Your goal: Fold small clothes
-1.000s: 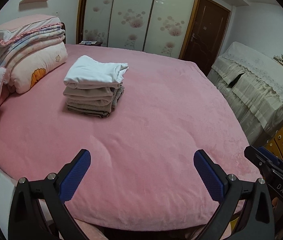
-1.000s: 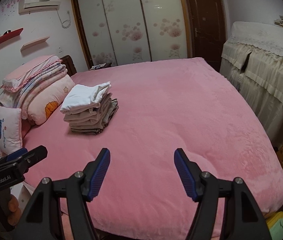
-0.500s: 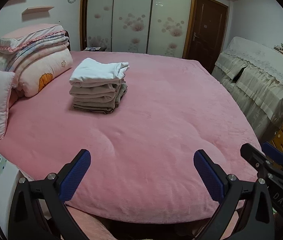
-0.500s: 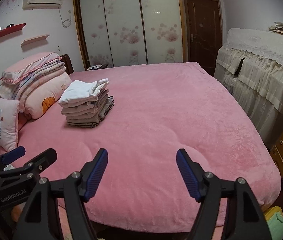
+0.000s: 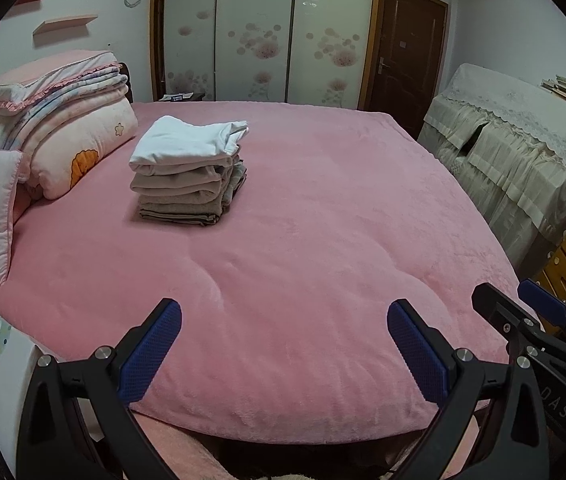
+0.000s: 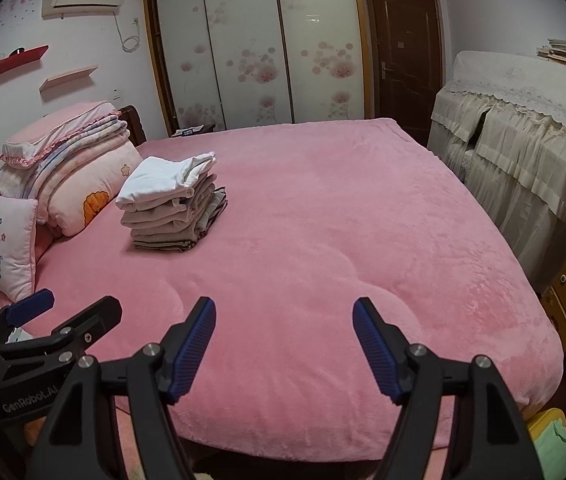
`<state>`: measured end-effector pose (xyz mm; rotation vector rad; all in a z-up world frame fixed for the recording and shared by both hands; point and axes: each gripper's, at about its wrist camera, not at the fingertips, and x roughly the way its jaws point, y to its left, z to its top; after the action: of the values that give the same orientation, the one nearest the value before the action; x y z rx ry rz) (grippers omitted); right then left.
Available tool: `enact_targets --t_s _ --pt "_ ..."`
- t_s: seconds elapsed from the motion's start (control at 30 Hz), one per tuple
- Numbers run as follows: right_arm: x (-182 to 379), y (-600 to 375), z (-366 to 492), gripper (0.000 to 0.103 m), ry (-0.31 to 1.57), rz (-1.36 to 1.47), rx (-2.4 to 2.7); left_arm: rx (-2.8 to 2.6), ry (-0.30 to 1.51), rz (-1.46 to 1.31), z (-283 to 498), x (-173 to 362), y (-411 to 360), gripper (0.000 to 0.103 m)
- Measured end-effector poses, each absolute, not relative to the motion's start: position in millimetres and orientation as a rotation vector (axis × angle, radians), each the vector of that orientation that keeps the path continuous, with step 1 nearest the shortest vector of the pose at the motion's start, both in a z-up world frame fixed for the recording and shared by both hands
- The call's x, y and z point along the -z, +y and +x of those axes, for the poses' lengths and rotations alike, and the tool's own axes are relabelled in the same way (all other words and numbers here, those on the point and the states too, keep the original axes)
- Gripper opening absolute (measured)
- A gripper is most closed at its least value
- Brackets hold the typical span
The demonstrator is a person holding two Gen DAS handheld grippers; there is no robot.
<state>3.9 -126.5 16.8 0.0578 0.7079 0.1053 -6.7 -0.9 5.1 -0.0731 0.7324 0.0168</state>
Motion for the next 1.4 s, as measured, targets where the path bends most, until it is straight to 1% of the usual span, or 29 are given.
enact_targets --t_s 1.4 --pt "-9.8 -135.6 24.6 0.072 0.728 0.063 -0.057 0.007 0.783 -0.065 20.3 4.9 -15.7 0.102"
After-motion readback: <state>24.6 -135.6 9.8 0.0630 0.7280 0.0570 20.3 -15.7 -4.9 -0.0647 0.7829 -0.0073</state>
